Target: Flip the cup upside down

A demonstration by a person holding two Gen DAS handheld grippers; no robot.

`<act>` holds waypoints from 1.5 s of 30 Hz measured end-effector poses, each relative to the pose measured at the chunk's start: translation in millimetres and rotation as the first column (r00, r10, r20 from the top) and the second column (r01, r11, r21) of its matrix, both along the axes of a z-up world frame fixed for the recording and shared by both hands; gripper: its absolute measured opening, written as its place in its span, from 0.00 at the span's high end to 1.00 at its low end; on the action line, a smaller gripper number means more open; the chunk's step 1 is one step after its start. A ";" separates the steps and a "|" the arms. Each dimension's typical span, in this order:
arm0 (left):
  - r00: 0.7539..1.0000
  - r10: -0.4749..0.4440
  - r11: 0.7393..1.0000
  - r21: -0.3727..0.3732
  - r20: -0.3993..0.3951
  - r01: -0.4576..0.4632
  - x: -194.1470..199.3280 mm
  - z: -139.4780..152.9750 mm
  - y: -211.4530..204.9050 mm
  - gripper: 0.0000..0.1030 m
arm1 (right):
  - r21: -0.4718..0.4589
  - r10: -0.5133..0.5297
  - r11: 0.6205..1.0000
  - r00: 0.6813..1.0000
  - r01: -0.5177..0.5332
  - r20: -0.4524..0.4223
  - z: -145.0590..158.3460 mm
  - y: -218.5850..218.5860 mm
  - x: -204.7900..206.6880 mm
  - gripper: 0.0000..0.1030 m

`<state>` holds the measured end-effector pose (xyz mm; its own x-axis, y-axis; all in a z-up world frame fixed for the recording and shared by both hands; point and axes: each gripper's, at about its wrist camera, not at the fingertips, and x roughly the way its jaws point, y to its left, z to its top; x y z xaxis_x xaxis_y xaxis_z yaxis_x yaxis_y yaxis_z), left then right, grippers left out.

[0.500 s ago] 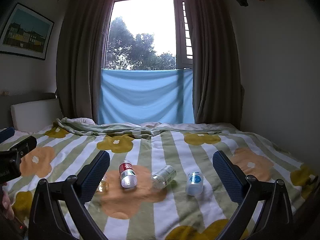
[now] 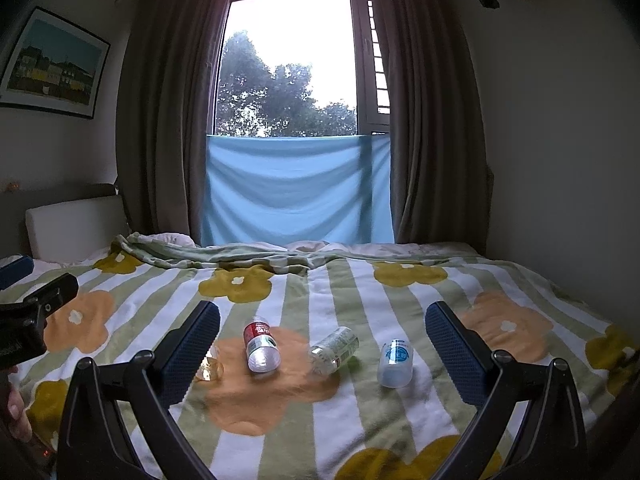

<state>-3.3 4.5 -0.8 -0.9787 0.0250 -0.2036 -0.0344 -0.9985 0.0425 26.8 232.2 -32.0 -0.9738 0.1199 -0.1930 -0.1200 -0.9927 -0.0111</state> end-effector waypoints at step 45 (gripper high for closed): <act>0.997 0.026 1.000 0.001 0.068 -0.026 -17.5 -19.3 -18.9 0.00 | 0.091 0.102 0.989 0.978 -0.120 0.181 1.8 -0.4 -85.4 0.00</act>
